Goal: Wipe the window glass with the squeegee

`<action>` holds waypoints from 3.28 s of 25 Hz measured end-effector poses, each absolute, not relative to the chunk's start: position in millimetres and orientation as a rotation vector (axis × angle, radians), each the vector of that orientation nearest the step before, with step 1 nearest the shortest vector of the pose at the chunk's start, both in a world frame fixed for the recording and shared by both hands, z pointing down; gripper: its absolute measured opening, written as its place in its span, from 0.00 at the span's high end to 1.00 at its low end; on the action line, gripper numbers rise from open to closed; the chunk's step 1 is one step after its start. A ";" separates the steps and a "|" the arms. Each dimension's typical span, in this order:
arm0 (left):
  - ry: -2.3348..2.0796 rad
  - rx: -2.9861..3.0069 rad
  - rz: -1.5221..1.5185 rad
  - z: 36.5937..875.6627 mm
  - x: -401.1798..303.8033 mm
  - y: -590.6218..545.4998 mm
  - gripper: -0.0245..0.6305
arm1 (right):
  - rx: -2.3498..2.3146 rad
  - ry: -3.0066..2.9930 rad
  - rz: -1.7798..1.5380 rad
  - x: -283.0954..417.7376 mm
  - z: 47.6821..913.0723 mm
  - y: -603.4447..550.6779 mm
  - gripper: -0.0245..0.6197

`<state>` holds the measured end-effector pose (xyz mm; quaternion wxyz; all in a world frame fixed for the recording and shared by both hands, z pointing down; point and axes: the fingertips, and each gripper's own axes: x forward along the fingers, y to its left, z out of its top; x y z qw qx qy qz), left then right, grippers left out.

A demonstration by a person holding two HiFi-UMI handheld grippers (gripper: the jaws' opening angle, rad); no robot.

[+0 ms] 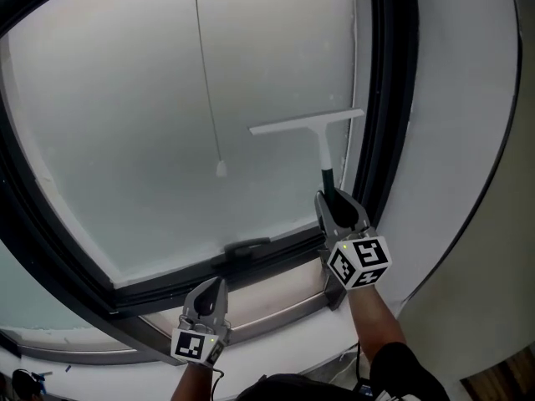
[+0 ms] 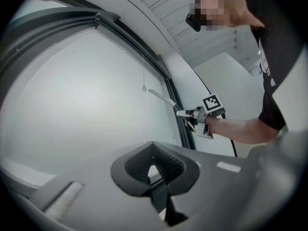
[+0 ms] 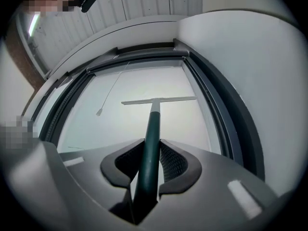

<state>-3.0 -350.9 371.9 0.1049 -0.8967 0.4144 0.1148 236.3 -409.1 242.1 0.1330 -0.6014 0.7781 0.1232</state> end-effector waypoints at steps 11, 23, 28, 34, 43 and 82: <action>1.168 -2.617 0.393 343.6 36.0 -375.1 0.97 | -1.581 2.234 0.460 245.6 143.4 -447.2 0.81; 1.055 -2.577 0.409 301.4 87.4 -387.8 0.96 | -1.616 2.200 0.423 264.4 132.4 -475.5 0.81; 1.048 -2.596 0.402 309.0 103.3 -388.3 0.96 | -1.643 2.204 0.443 263.6 138.1 -478.9 0.81; 1.102 -2.611 0.388 322.7 110.2 -387.5 0.97 | -1.627 2.211 0.427 262.5 137.7 -480.5 0.81; 1.087 -2.646 0.338 334.4 111.9 -382.9 0.96 | -1.632 2.220 0.373 260.8 160.3 -483.2 0.82; 1.003 -2.710 0.360 347.6 102.6 -380.1 0.96 | -1.751 2.236 0.239 259.3 249.8 -458.0 0.81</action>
